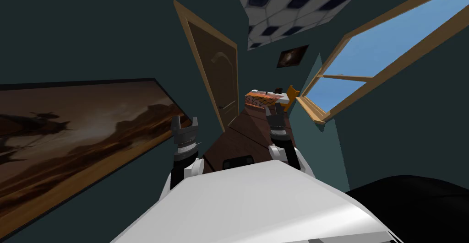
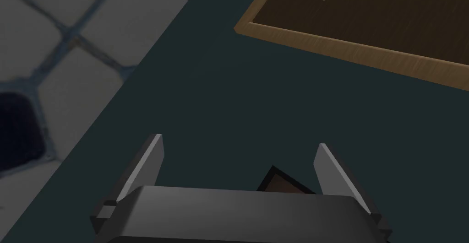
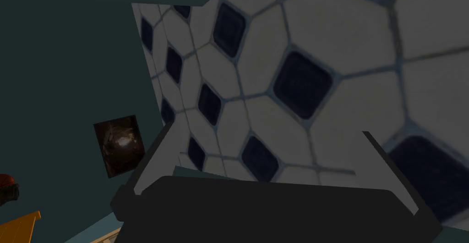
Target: Pull the door open
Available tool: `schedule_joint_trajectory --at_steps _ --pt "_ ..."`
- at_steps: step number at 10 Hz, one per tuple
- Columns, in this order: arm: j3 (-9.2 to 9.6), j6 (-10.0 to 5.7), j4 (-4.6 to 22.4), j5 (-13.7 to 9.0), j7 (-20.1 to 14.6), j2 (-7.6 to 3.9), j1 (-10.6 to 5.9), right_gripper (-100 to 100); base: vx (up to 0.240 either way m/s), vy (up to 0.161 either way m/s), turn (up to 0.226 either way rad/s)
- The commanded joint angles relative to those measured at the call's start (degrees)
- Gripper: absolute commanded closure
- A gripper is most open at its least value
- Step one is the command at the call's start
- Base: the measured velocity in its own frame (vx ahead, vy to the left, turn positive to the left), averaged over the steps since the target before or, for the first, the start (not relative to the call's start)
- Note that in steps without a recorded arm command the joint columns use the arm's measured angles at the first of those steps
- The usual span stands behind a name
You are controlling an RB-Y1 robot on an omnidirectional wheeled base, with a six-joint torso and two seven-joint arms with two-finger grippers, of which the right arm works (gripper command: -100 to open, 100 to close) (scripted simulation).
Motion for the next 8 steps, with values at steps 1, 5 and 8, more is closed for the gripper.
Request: schedule_joint_trajectory --at_steps 1,5,8 --pt "-0.15 -0.17 1.77 -0.17 -0.02 -0.32 -0.82 -100 0.023 -0.009 0.164" --pt "-0.57 -0.62 6.61 -0.65 -0.06 -1.11 -3.06 -100 0.054 -0.031 0.157" --pt "-0.91 -0.98 10.46 -1.02 -0.1 -1.7 -4.84 -100 0.054 -0.026 0.138"
